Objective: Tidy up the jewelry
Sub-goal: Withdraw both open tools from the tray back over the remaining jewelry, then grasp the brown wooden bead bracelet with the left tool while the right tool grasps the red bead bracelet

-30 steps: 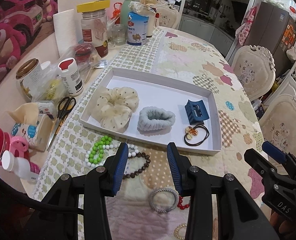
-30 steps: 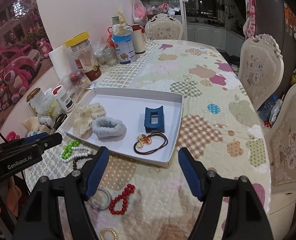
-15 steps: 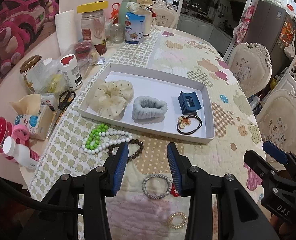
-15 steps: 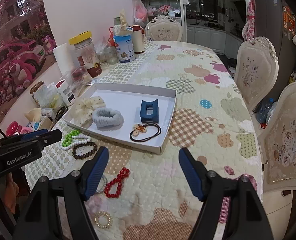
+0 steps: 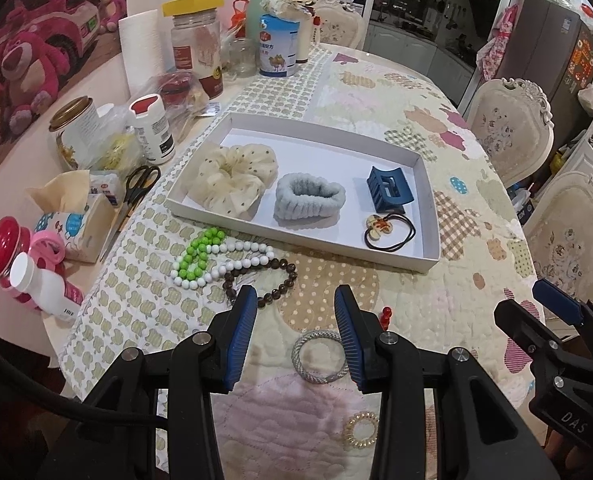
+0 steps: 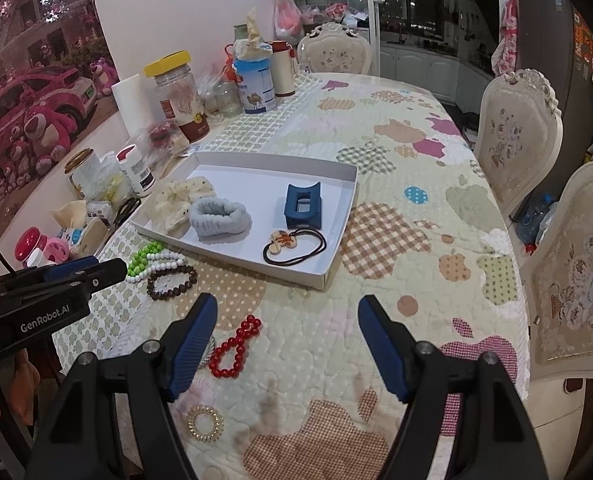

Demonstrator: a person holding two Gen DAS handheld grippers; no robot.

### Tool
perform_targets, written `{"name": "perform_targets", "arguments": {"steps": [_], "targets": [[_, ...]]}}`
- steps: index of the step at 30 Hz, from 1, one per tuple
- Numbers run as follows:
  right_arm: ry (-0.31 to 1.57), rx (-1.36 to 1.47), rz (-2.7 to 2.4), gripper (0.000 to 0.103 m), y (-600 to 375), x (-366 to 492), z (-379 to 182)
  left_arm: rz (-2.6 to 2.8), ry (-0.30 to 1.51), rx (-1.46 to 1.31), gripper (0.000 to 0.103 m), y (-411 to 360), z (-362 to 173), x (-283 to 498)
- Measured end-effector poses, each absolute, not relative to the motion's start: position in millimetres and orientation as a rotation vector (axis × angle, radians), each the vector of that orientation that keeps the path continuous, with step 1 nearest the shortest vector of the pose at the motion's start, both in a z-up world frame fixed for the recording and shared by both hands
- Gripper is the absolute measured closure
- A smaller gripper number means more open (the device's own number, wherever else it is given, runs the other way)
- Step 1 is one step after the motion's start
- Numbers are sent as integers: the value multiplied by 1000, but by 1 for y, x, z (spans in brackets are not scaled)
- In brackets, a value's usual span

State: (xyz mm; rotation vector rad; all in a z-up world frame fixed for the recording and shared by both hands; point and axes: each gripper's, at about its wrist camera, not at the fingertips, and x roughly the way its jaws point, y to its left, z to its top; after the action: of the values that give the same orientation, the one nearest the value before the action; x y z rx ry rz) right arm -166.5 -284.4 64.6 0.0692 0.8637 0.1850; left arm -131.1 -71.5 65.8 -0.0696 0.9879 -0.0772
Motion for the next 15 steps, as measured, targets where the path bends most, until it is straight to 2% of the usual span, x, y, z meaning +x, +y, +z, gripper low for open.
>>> {"name": "perform_targets", "arguments": {"steps": [8,15], "targets": [[884,68,208,27,-277,-163,57,-59,1009,-85,64,-60,60,-128],[939,95,253,27,-274,-157,33,-46,1085,-248,64,-6,43,-118]]}}
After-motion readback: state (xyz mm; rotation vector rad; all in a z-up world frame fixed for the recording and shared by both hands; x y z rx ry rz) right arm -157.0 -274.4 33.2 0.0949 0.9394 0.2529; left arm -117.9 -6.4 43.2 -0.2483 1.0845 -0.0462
